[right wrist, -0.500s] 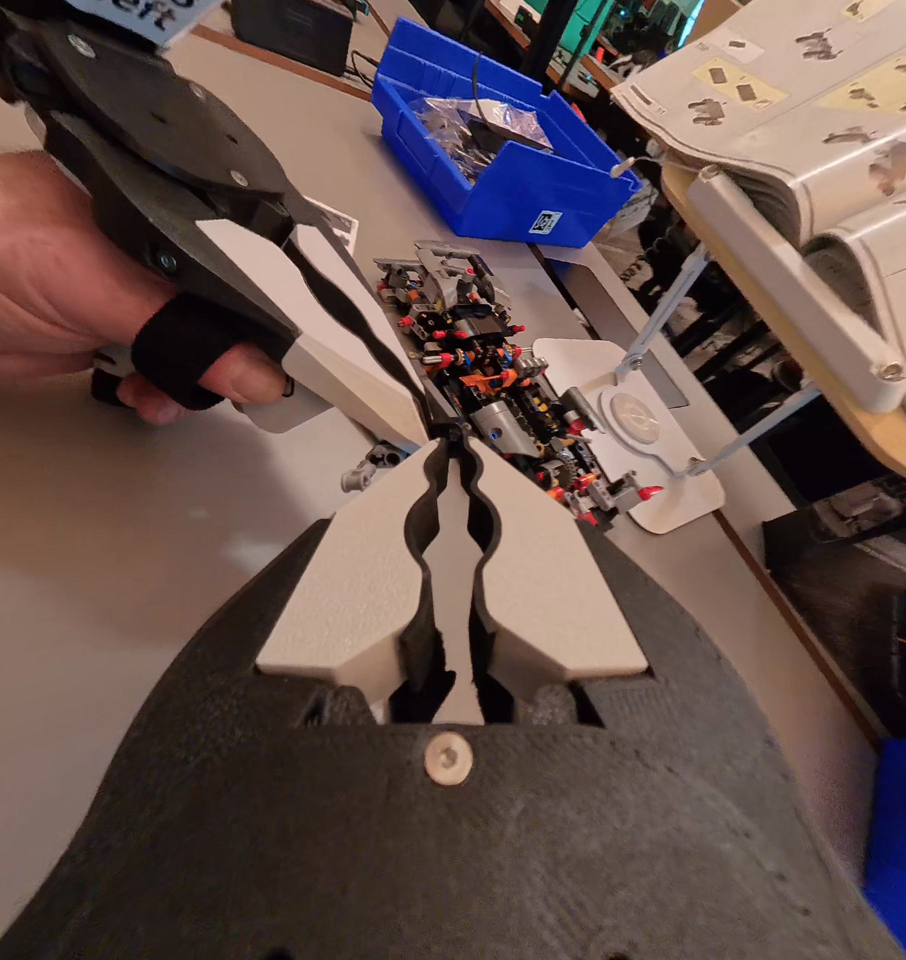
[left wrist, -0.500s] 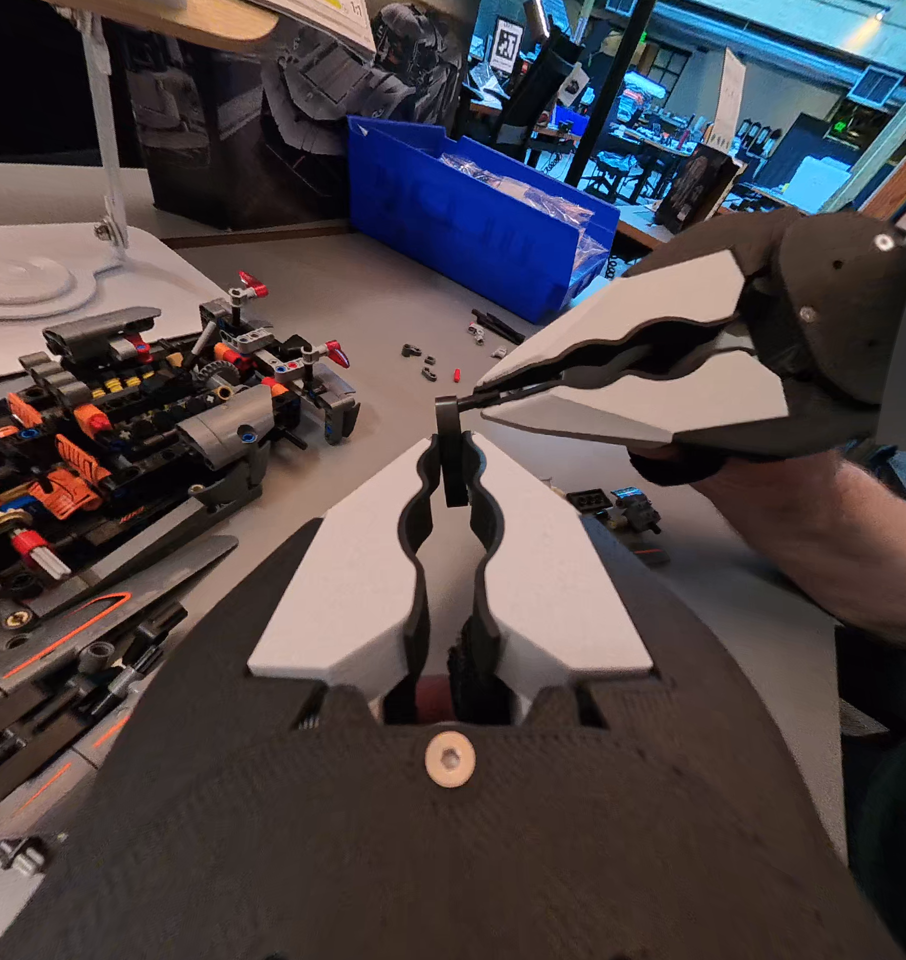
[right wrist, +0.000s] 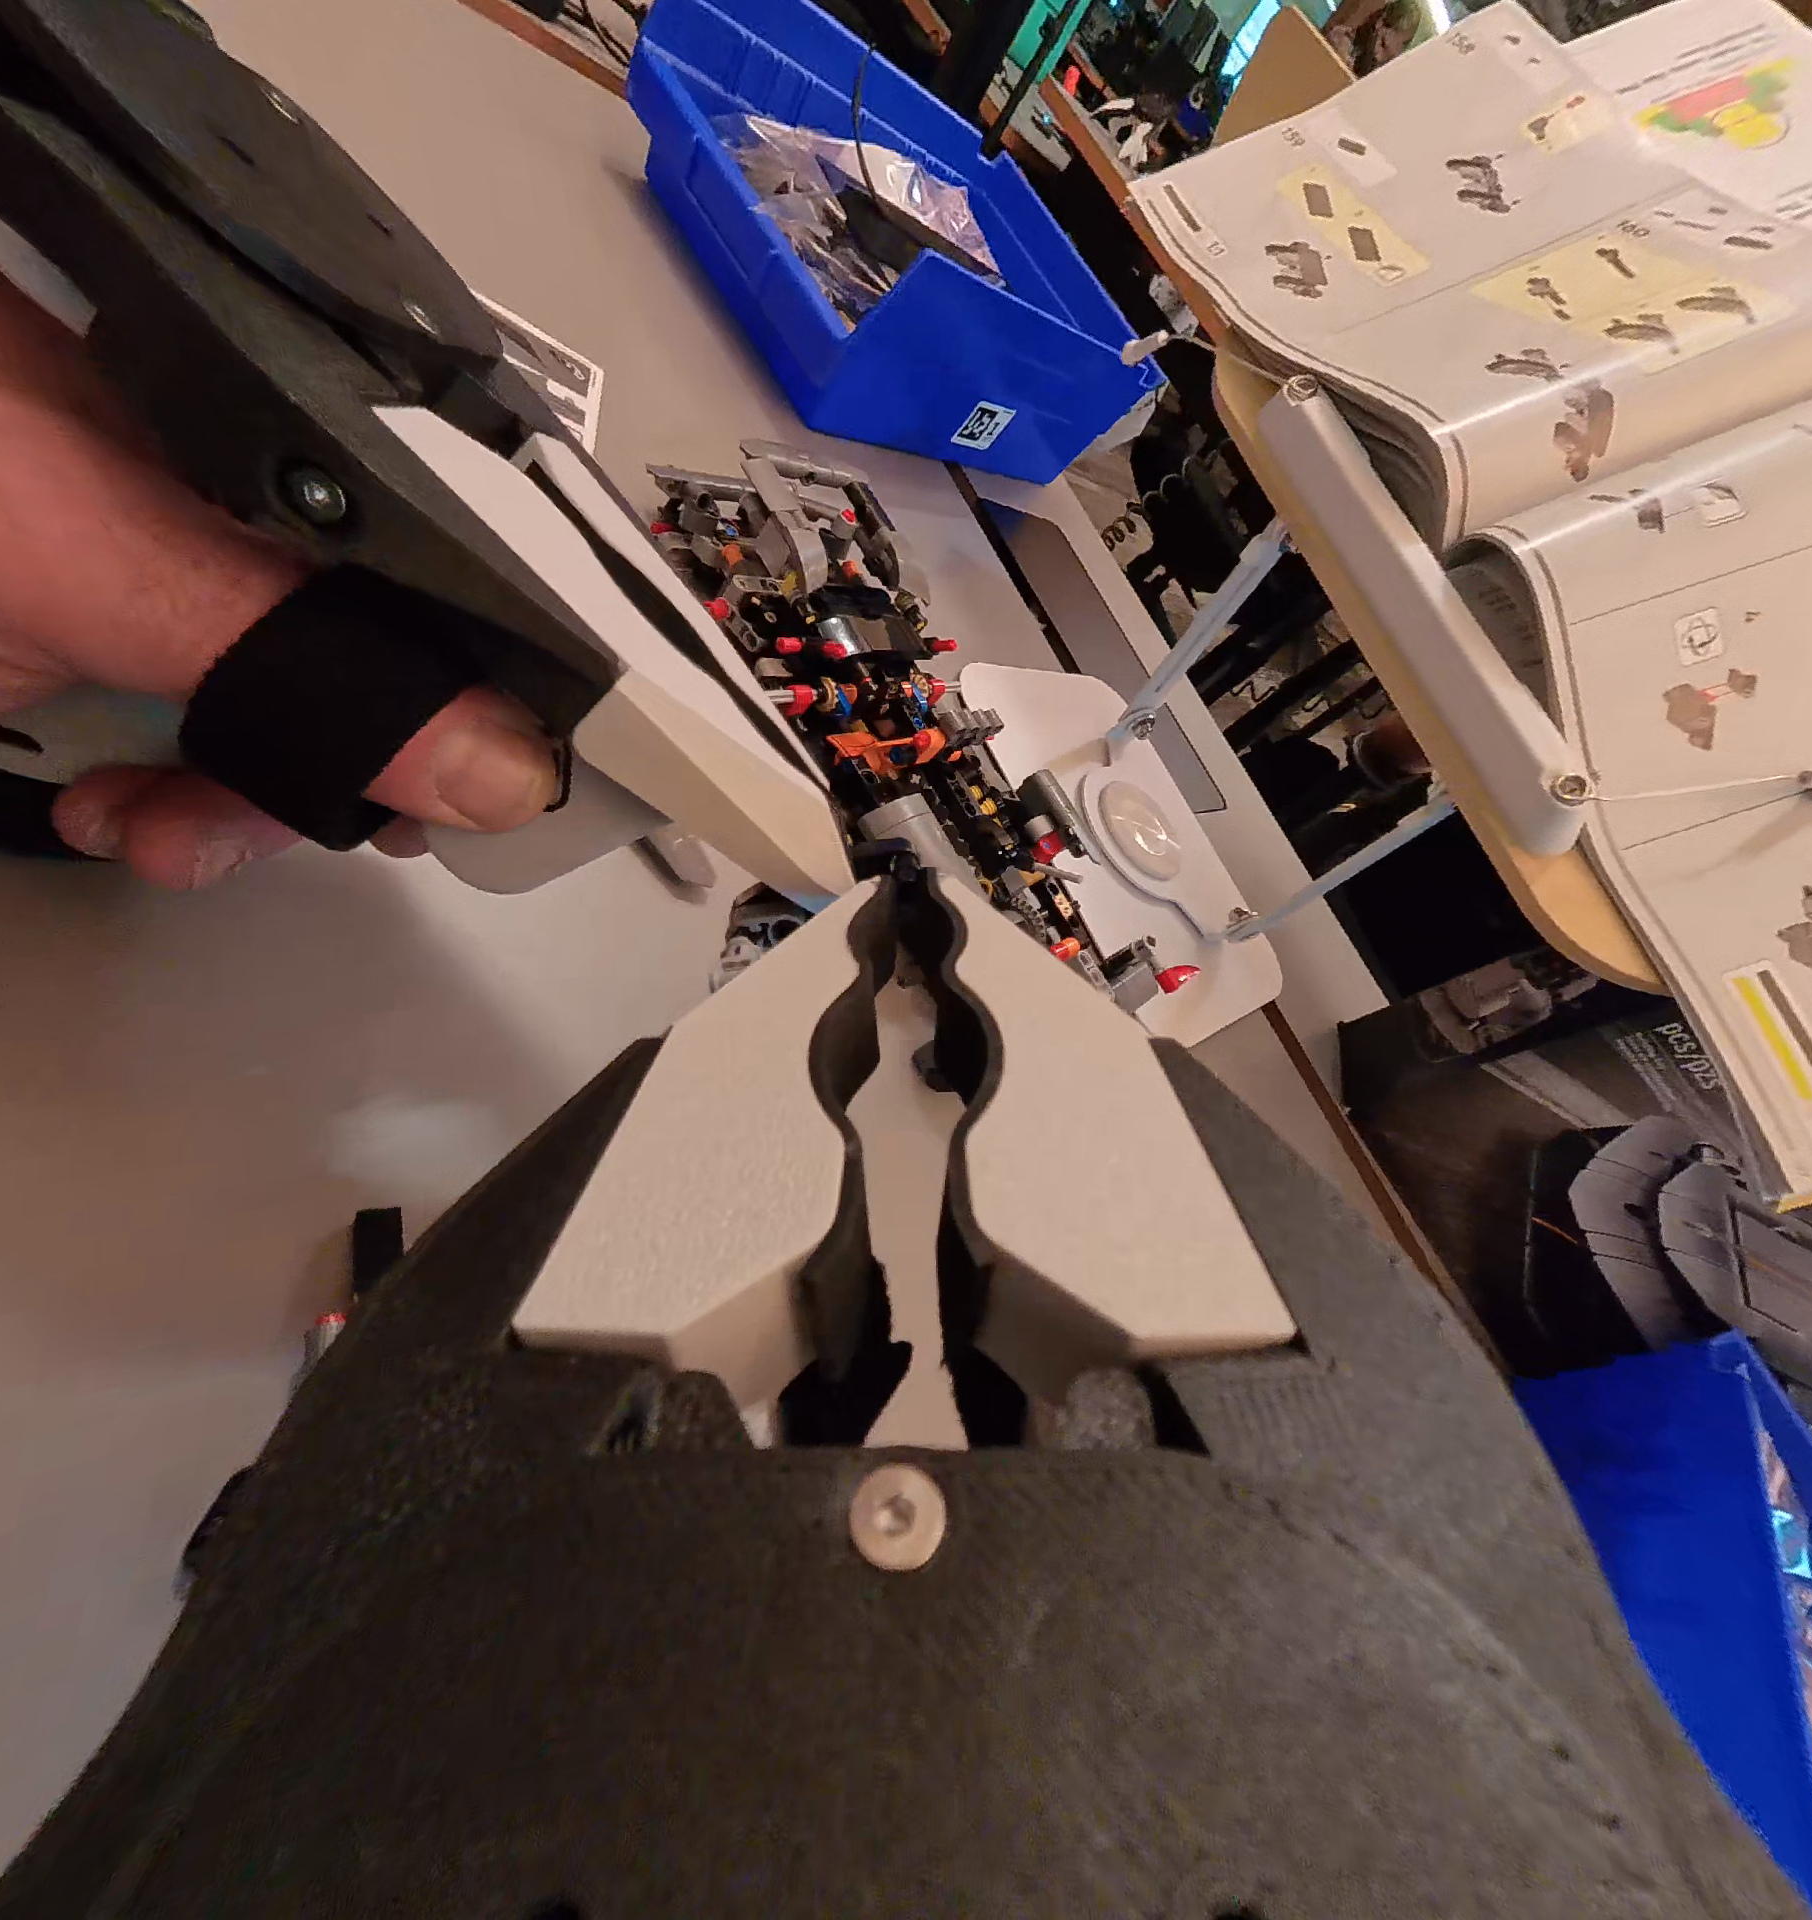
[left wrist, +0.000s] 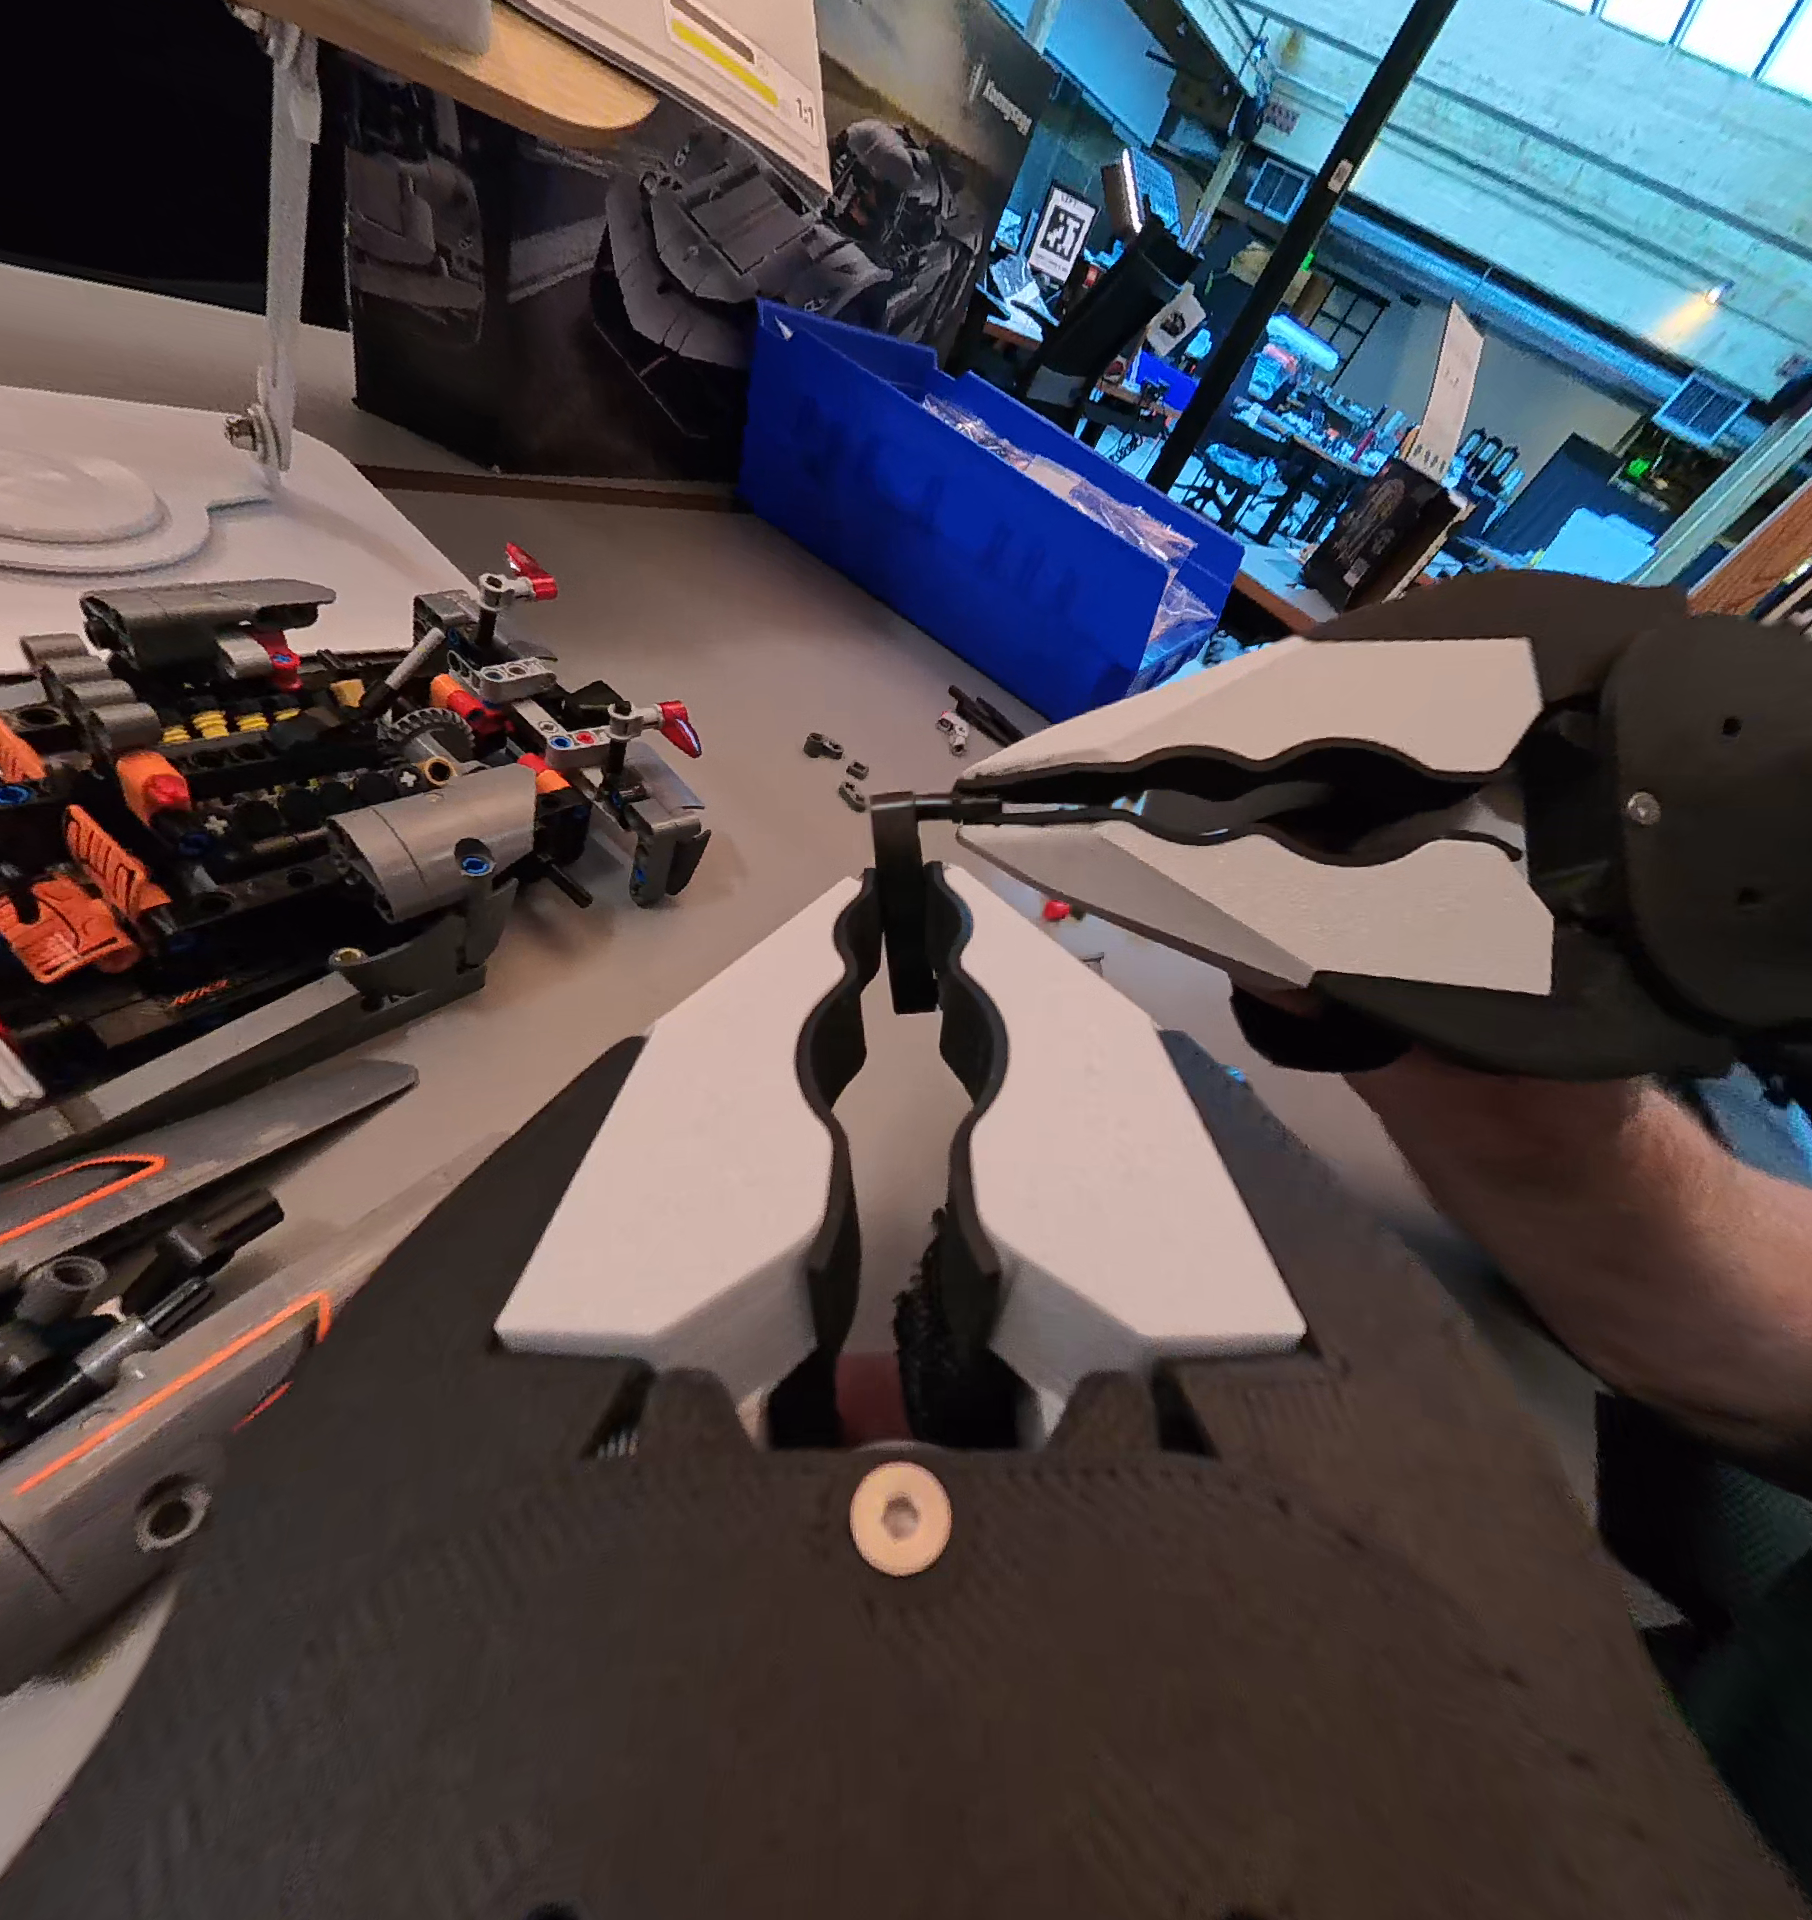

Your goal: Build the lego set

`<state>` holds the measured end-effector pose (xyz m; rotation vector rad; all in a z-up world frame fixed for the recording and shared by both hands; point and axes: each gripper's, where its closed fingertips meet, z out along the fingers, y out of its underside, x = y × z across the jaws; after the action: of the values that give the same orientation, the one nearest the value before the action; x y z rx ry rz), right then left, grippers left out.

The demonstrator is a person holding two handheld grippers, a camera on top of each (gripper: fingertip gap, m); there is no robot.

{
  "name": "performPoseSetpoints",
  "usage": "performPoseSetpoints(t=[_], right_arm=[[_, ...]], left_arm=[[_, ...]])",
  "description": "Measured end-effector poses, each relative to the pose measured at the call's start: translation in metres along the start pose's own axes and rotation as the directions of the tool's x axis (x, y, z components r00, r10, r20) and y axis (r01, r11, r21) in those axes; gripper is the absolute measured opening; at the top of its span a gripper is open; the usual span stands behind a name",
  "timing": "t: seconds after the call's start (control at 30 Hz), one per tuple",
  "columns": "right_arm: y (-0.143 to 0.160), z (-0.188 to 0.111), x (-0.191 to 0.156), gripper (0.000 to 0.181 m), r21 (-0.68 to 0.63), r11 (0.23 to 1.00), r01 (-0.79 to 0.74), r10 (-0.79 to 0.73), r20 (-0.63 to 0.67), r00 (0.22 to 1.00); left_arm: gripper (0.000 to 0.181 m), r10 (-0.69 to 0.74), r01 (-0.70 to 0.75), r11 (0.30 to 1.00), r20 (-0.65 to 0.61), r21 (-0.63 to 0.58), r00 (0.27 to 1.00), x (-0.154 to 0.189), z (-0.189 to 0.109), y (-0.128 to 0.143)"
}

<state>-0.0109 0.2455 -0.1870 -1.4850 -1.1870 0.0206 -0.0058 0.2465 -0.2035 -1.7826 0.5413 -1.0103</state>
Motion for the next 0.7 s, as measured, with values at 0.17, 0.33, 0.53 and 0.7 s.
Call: performPoseSetpoints(t=[0.17,0.33,0.53,0.7], right_arm=[[0.0004,0.0002,0.0020,0.001,-0.012,1.000,0.017,-0.017,-0.025,1.000],[0.0011,0.0005,0.0015,0.001,-0.024,0.999,0.025,-0.026,-0.029,0.999],[0.0019,0.0013,0.0000,0.001,-0.021,1.000,0.006,-0.006,-0.007,1.000],[0.0017,-0.0003,-0.0001,0.002,0.002,1.000,-0.030,0.030,0.027,0.999]], left_arm=[[0.006,-0.042,0.042,0.999,-0.013,0.022,0.999,0.0016,0.0023,-0.0014],[0.006,0.036,-0.037,0.999,0.043,0.015,0.998,0.0000,0.0025,-0.0012],[0.006,0.112,-0.112,0.994,0.073,-0.008,0.991,-0.0013,0.0023,0.0006],[0.006,0.206,-0.204,0.979,0.107,-0.026,0.973,-0.0009,0.0016,0.0000]])
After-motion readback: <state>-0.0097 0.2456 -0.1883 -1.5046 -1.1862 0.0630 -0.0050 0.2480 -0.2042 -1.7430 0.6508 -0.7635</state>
